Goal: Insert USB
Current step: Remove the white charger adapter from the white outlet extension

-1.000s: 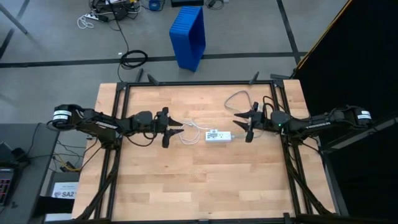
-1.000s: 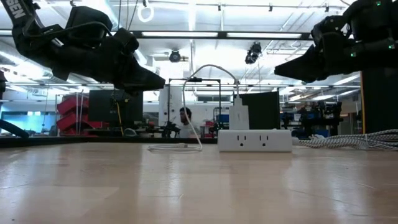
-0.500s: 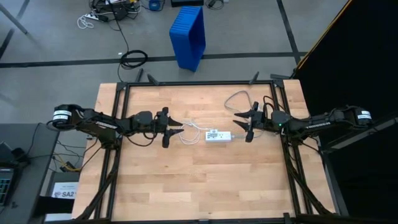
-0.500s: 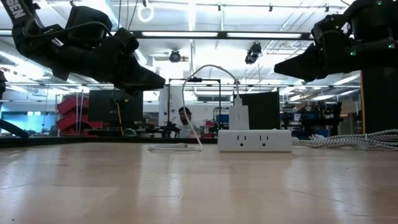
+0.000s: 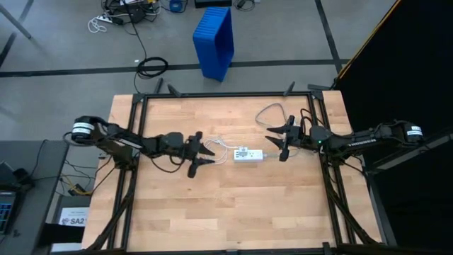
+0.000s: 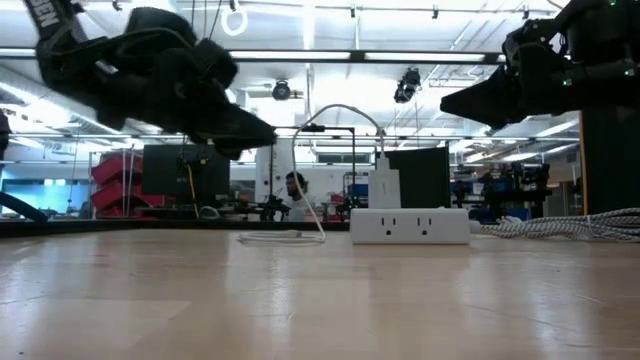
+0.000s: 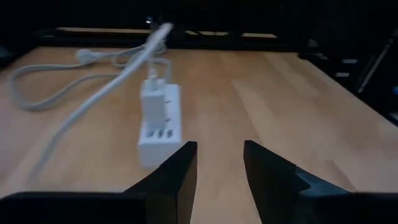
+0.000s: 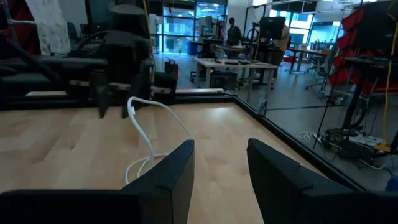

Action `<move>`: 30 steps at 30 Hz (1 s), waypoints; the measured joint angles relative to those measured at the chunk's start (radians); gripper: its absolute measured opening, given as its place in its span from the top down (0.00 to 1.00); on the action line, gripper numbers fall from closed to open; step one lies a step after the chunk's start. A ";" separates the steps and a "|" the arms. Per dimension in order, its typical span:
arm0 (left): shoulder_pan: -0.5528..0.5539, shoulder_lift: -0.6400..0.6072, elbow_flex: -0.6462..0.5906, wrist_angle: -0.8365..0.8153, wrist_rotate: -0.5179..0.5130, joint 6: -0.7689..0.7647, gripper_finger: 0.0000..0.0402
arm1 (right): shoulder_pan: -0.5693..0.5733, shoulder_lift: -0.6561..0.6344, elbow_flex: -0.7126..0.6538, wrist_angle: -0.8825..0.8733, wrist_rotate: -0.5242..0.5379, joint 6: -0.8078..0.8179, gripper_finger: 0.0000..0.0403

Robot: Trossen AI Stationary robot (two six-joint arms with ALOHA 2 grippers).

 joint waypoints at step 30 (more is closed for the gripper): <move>0.082 0.343 0.398 -0.125 -0.015 0.070 0.39 | 0.002 0.355 0.107 -0.113 -0.197 0.086 0.62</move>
